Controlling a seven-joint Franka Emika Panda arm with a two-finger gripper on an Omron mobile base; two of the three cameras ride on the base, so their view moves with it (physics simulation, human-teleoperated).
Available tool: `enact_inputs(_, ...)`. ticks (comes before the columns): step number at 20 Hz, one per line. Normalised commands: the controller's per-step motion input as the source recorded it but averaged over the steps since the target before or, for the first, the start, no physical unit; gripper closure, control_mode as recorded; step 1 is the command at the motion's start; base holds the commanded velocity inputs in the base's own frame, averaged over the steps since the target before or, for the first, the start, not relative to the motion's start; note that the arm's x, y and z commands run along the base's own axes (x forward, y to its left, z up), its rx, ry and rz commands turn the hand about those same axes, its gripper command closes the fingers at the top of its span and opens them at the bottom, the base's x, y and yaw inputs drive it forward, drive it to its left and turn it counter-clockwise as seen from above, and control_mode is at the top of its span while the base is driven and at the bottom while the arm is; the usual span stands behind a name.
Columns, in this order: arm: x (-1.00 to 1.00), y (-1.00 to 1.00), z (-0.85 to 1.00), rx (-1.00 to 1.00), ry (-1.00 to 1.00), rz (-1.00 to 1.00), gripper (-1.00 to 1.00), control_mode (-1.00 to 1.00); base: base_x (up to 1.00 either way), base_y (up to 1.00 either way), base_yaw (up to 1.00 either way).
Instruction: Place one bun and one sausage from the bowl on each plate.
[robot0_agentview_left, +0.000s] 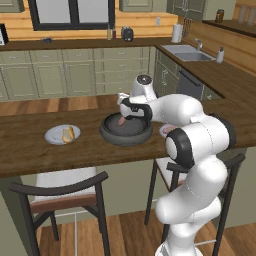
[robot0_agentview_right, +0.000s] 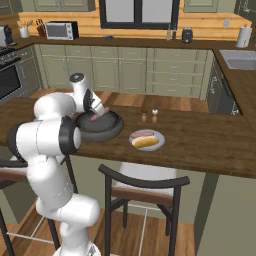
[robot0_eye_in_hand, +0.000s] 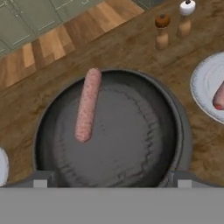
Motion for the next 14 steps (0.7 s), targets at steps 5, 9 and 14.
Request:
enact_inputs(5, 0.35, 0.18, -0.24, -0.04, 0.15, 0.0, -1.0, -1.0, 0.0, 0.0, 0.0)
enact_inputs(9, 0.43, 0.22, -0.48, 0.0, 0.03, 0.0, -1.0, -1.0, 0.0, 0.0, 0.0)
enact_inputs(14, 0.61, 0.34, -0.51, 0.0, 0.07, 0.0, -1.0, -1.0, 0.0, 0.0, 0.0)
